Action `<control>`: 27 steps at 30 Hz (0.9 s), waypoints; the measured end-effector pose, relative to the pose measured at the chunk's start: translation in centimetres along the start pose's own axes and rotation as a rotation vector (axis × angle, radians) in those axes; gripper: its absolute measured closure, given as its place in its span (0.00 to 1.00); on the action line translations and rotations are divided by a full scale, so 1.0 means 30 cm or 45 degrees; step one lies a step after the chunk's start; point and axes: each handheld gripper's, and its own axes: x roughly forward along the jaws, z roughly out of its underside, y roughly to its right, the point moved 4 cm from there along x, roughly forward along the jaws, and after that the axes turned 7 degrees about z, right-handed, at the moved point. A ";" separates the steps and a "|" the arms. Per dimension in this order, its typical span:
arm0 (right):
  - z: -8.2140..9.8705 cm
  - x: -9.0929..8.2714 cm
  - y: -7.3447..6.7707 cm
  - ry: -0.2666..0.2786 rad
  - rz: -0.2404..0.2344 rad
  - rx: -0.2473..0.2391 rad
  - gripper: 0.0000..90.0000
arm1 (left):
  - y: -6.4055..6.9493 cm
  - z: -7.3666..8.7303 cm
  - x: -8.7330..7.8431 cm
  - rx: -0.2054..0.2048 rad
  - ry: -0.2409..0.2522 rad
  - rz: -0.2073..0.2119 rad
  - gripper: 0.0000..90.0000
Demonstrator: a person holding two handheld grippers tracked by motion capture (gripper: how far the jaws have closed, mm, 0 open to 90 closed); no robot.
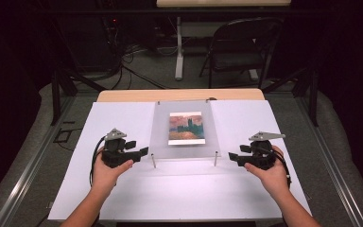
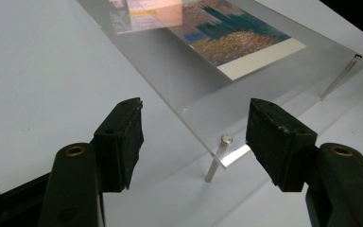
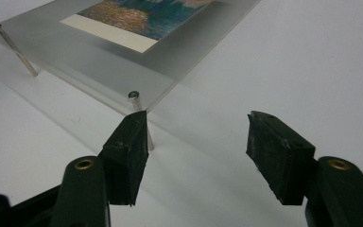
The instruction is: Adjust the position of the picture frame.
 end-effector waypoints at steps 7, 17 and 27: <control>-0.054 0.043 0.011 -0.021 0.016 -0.027 0.47 | -0.021 -0.069 0.038 0.006 -0.004 0.010 0.41; -0.142 0.115 0.022 -0.014 0.034 -0.023 0.47 | -0.059 -0.145 0.120 -0.042 -0.018 -0.019 0.43; -0.208 0.213 0.074 -0.016 0.020 0.101 0.47 | -0.123 -0.199 0.197 -0.149 -0.029 -0.042 0.44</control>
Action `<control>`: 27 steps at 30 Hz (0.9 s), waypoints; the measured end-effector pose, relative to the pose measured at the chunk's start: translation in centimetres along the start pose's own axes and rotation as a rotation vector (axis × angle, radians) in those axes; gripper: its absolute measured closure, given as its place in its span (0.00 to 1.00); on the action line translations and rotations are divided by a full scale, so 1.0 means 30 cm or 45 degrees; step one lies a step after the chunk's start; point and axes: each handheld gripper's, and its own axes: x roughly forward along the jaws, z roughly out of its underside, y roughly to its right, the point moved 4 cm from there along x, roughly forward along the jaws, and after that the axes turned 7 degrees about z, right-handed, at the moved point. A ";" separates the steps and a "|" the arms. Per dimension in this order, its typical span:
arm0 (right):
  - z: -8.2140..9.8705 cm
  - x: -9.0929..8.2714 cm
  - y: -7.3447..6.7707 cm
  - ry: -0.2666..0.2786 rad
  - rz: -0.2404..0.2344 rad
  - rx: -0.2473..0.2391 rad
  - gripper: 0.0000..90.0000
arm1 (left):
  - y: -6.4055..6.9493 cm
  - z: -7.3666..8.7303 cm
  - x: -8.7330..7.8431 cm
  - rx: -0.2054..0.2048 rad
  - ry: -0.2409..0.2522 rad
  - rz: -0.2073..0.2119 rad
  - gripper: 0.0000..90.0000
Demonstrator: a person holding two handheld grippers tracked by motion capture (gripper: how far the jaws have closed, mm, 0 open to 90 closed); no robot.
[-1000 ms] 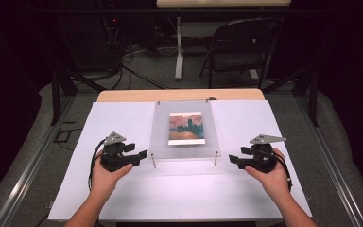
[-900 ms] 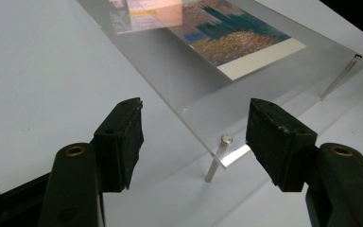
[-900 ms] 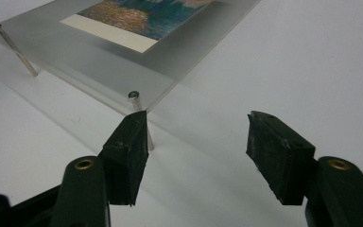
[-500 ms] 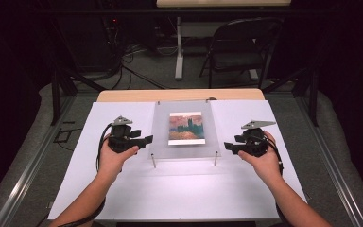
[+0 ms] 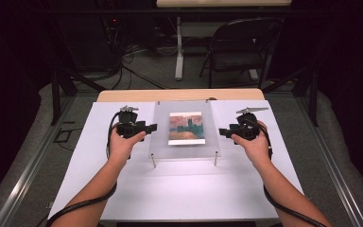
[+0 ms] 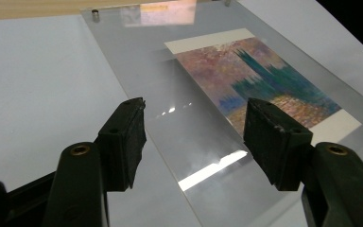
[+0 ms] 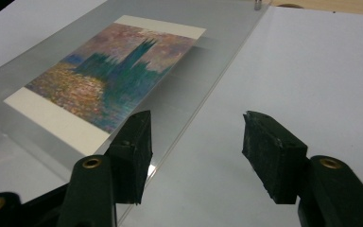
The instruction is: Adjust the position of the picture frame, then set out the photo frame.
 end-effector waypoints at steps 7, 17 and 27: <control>-0.029 0.062 0.030 -0.050 0.037 0.037 0.49 | -0.035 -0.031 0.049 -0.043 -0.032 -0.031 0.44; -0.063 0.130 0.061 -0.050 0.046 0.110 0.49 | -0.100 -0.045 0.119 -0.111 -0.069 -0.064 0.44; -0.098 0.195 0.065 -0.056 0.016 0.158 0.47 | -0.132 -0.060 0.162 -0.149 -0.074 -0.064 0.44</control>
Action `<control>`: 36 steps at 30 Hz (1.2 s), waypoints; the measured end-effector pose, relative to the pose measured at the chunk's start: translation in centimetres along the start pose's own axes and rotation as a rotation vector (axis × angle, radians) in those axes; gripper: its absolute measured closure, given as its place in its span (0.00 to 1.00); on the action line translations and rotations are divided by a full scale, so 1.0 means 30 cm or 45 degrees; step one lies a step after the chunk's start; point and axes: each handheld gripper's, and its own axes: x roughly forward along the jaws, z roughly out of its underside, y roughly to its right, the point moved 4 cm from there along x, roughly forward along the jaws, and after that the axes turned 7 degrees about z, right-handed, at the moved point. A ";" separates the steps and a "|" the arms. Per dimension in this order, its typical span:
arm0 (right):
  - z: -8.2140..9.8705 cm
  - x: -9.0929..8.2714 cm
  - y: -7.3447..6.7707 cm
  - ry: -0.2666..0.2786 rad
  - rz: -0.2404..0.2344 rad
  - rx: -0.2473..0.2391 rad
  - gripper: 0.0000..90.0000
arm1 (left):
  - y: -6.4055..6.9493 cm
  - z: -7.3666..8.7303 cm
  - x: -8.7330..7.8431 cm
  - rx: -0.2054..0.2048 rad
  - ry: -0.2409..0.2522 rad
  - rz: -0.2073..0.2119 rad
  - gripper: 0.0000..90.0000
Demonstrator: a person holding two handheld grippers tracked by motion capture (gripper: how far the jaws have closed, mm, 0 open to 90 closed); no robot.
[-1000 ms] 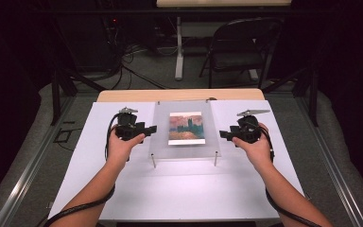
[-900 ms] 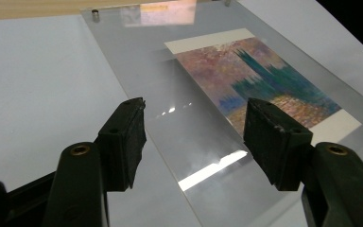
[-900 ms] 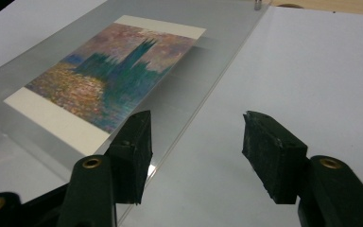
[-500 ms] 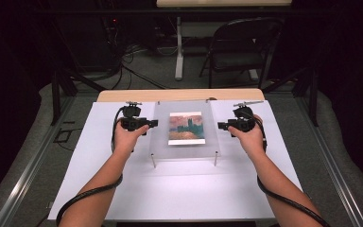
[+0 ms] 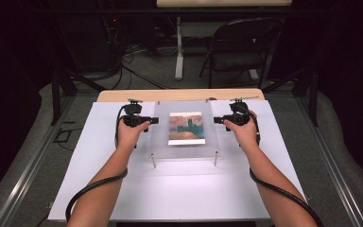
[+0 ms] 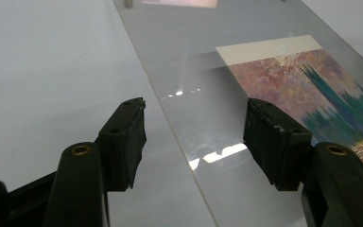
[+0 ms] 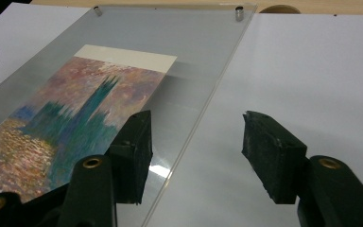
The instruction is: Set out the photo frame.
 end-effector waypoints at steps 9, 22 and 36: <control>-0.015 0.045 -0.016 -0.028 -0.015 0.012 0.47 | -0.005 -0.004 0.043 -0.035 -0.017 0.009 0.43; -0.002 0.102 -0.047 -0.103 -0.095 0.061 0.45 | 0.007 0.011 0.089 -0.073 -0.047 0.040 0.41; 0.008 0.120 -0.054 -0.140 -0.102 0.079 0.44 | -0.001 0.018 0.100 -0.127 -0.053 0.075 0.38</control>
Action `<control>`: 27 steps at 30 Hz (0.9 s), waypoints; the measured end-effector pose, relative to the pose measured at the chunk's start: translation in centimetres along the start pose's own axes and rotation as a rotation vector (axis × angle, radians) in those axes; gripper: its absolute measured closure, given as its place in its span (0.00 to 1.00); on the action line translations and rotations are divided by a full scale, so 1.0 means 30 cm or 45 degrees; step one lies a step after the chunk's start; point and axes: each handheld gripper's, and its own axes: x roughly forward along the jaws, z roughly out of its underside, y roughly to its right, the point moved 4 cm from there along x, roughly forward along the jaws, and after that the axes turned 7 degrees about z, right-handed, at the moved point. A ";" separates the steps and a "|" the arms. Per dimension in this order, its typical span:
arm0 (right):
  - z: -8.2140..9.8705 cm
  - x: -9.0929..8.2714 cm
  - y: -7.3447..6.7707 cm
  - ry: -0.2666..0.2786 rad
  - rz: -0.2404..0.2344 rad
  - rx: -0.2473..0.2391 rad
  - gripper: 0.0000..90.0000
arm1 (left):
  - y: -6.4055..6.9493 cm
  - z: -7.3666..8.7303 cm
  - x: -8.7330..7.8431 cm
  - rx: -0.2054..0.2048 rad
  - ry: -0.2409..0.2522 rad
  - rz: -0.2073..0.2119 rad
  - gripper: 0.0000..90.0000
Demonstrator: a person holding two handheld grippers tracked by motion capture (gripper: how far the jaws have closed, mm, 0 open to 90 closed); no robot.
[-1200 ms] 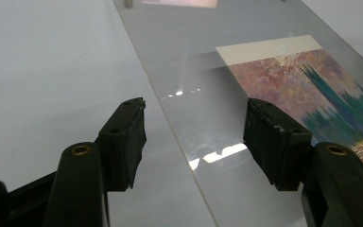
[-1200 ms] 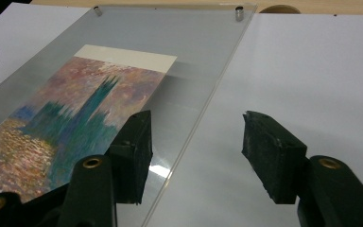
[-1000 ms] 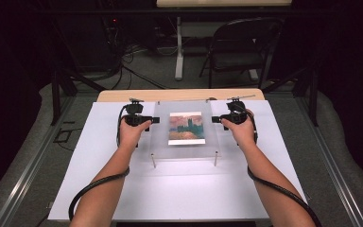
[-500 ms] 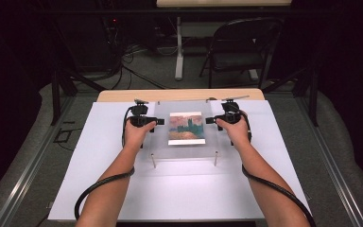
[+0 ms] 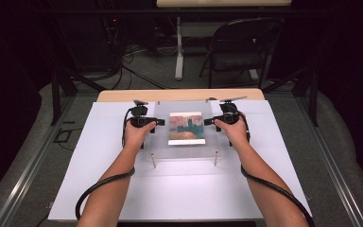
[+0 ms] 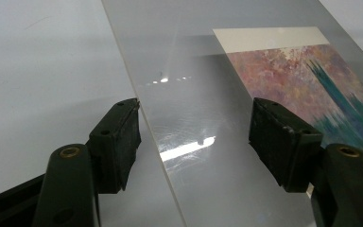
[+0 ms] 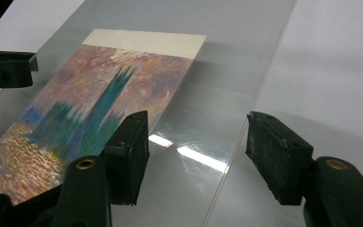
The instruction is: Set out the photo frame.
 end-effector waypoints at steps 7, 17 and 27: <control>0.004 0.009 0.008 0.002 -0.025 0.040 0.43 | -0.001 0.002 0.005 -0.016 0.000 0.014 0.36; 0.010 0.018 0.006 -0.010 -0.059 0.077 0.40 | 0.002 0.009 0.009 -0.042 -0.004 0.045 0.34; 0.010 0.018 0.004 -0.011 -0.053 0.083 0.41 | 0.007 0.006 0.009 -0.046 -0.013 0.032 0.34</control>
